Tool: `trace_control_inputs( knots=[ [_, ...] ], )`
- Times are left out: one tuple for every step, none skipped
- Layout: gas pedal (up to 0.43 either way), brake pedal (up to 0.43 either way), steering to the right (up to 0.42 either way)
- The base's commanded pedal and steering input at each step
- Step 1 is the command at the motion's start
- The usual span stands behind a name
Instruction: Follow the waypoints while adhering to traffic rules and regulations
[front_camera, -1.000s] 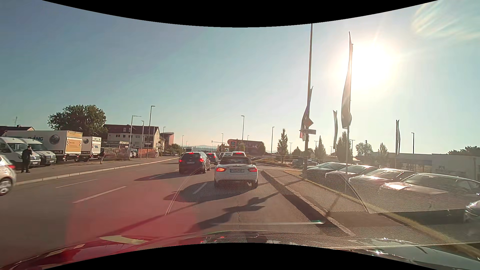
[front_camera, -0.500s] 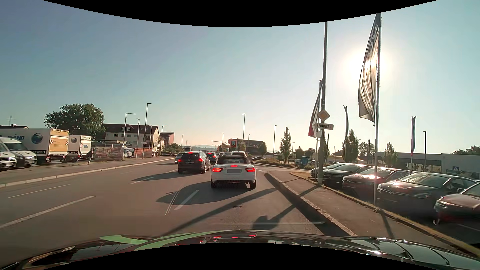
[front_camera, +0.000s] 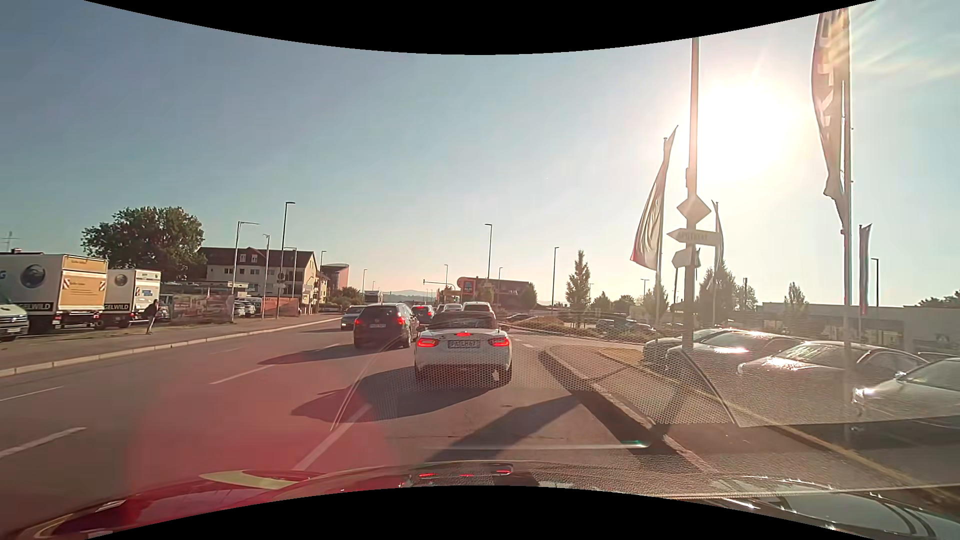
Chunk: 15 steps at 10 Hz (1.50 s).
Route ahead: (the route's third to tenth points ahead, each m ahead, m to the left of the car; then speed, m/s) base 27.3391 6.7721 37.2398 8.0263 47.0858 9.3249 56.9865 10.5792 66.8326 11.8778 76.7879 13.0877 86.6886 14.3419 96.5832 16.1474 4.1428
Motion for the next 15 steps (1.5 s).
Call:
trace_control_inputs(
  knots=[
    [0.000, 0.213, -0.012],
    [0.000, 0.226, -0.014],
    [0.000, 0.232, -0.014],
    [0.000, 0.238, -0.013],
    [0.000, 0.238, -0.013],
    [0.000, 0.238, -0.013],
    [0.000, 0.238, -0.012],
    [0.000, 0.238, -0.012],
    [0.000, 0.238, -0.012],
    [0.000, 0.238, -0.013],
    [0.000, 0.238, -0.012],
    [0.000, 0.232, -0.012],
    [0.000, 0.238, -0.013],
    [0.000, 0.238, -0.013],
    [0.000, 0.244, -0.013]
  ],
)
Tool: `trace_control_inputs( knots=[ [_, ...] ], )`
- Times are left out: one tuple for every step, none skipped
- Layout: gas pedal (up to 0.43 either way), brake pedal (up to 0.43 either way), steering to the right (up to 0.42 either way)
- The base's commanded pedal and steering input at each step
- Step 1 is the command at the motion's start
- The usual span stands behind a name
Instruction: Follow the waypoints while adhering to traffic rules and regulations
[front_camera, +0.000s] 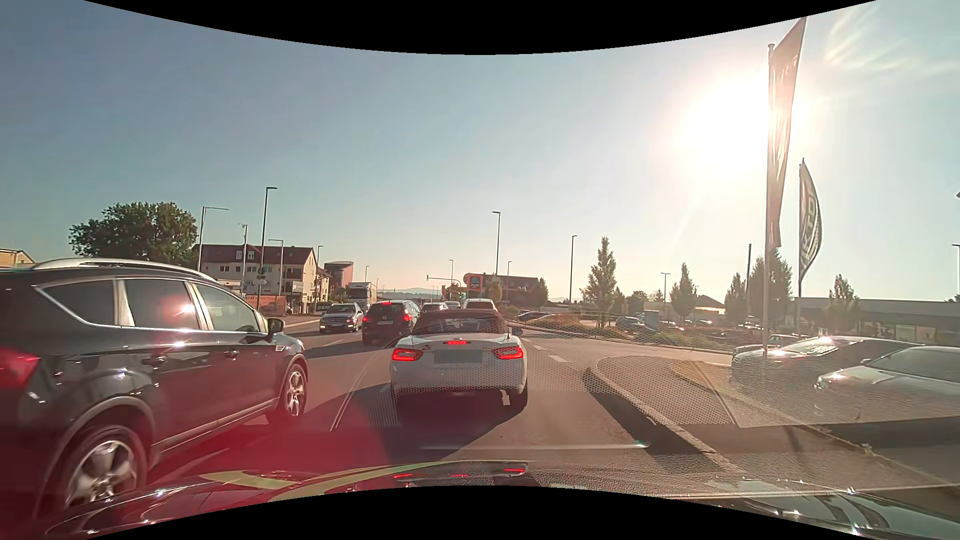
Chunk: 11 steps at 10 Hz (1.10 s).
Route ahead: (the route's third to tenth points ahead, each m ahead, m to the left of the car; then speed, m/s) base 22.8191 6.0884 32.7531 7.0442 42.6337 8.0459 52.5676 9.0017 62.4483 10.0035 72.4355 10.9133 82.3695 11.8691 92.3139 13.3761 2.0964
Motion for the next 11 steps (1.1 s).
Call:
trace_control_inputs(
  knots=[
    [0.000, 0.238, -0.012],
    [0.000, 0.238, -0.013],
    [0.000, 0.226, -0.013],
    [0.000, 0.189, -0.013],
    [0.000, 0.177, -0.013],
    [0.000, 0.171, -0.013],
    [0.000, 0.177, -0.013],
    [0.000, 0.195, -0.013],
    [0.000, 0.195, -0.013],
    [0.000, 0.201, -0.013],
    [0.000, 0.201, -0.013]
  ],
)
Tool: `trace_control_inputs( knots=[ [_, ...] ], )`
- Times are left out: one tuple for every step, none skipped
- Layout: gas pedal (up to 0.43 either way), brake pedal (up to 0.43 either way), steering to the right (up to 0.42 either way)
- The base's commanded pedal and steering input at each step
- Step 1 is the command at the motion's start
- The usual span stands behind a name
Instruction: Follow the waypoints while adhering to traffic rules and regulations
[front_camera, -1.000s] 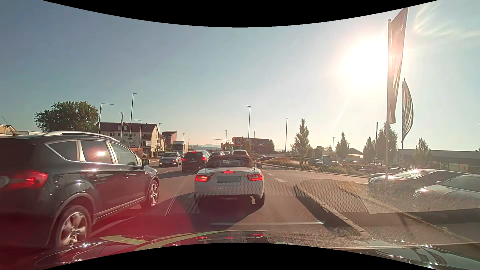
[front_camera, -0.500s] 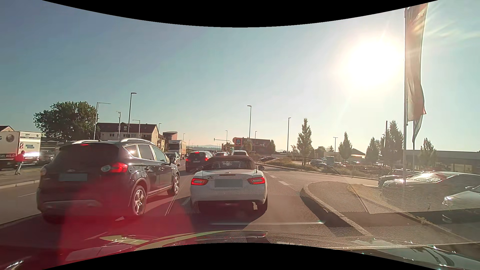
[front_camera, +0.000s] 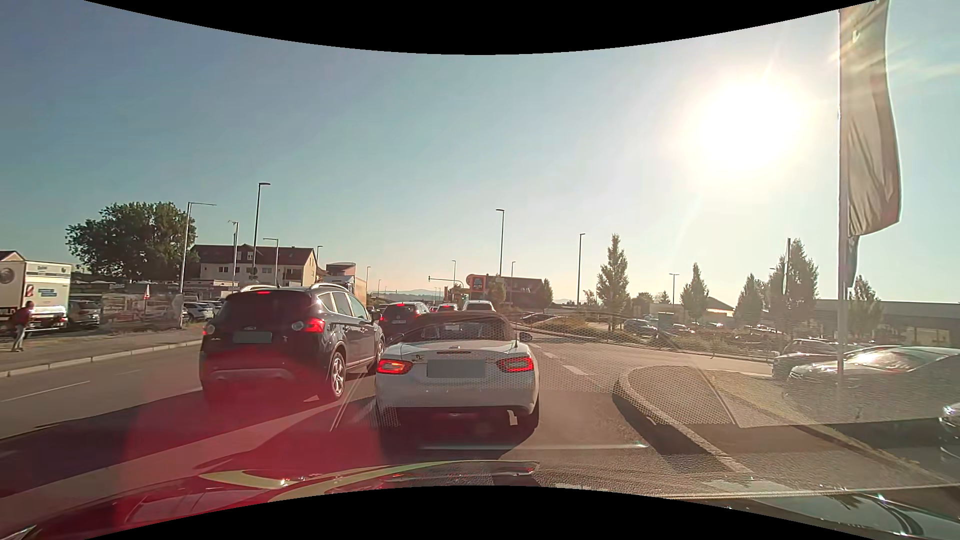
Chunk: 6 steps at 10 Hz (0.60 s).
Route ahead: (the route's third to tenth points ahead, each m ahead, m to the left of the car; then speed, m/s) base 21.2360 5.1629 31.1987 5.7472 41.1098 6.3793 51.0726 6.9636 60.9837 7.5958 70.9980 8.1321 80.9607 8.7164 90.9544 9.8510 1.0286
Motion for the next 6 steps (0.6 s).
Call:
trace_control_inputs(
  knots=[
    [0.000, 0.207, -0.013],
    [0.000, 0.207, -0.013],
    [0.000, 0.207, -0.013],
    [0.000, 0.207, -0.013],
    [0.000, 0.207, -0.013],
    [0.000, 0.213, -0.013]
  ],
)
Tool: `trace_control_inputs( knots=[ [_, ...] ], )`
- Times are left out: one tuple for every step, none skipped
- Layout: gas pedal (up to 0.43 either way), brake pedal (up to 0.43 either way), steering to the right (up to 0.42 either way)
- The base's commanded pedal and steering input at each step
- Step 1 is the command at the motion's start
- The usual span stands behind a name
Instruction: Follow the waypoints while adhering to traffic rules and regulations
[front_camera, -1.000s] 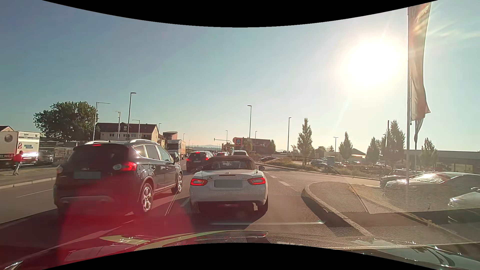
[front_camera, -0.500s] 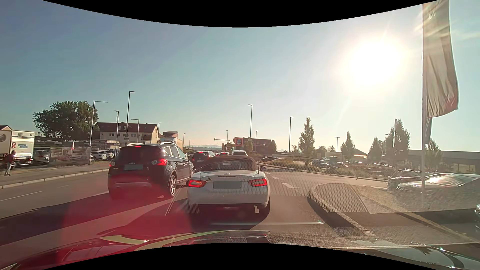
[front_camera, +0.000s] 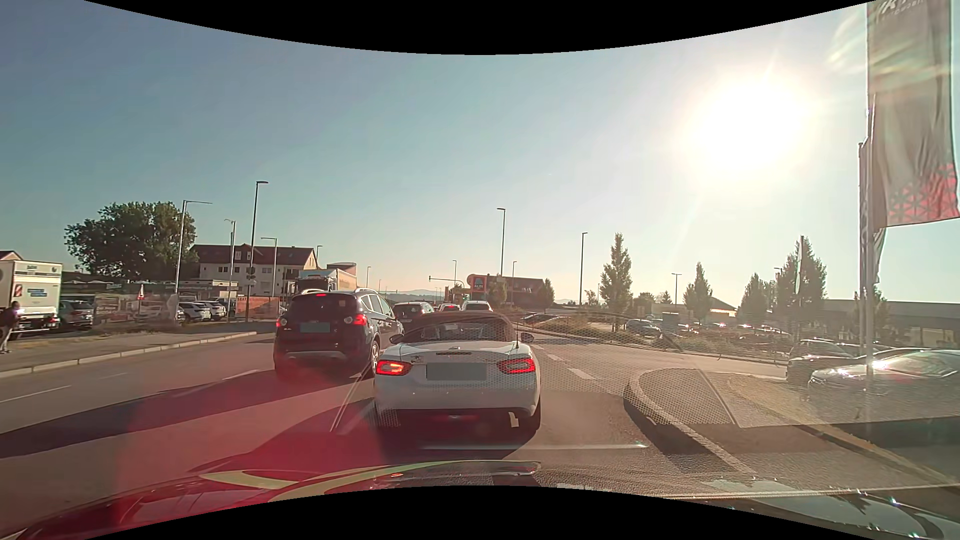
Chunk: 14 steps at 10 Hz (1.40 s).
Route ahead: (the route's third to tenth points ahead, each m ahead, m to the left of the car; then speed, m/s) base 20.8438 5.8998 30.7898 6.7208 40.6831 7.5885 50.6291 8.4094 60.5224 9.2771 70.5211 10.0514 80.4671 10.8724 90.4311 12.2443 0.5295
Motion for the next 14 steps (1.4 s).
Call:
trace_control_inputs(
  knots=[
    [0.000, 0.213, -0.013],
    [0.000, 0.213, -0.013],
    [0.000, 0.220, -0.013],
    [0.000, 0.220, -0.013],
    [0.000, 0.220, -0.013],
    [0.000, 0.207, -0.013],
    [0.000, 0.140, -0.014],
    [0.000, 0.024, -0.014],
    [0.000, 0.000, -0.013],
    [0.000, 0.000, -0.003],
    [0.000, 0.000, 0.006],
    [0.000, 0.000, 0.011],
    [0.000, 0.000, 0.014],
    [0.028, 0.000, 0.019]
  ],
)
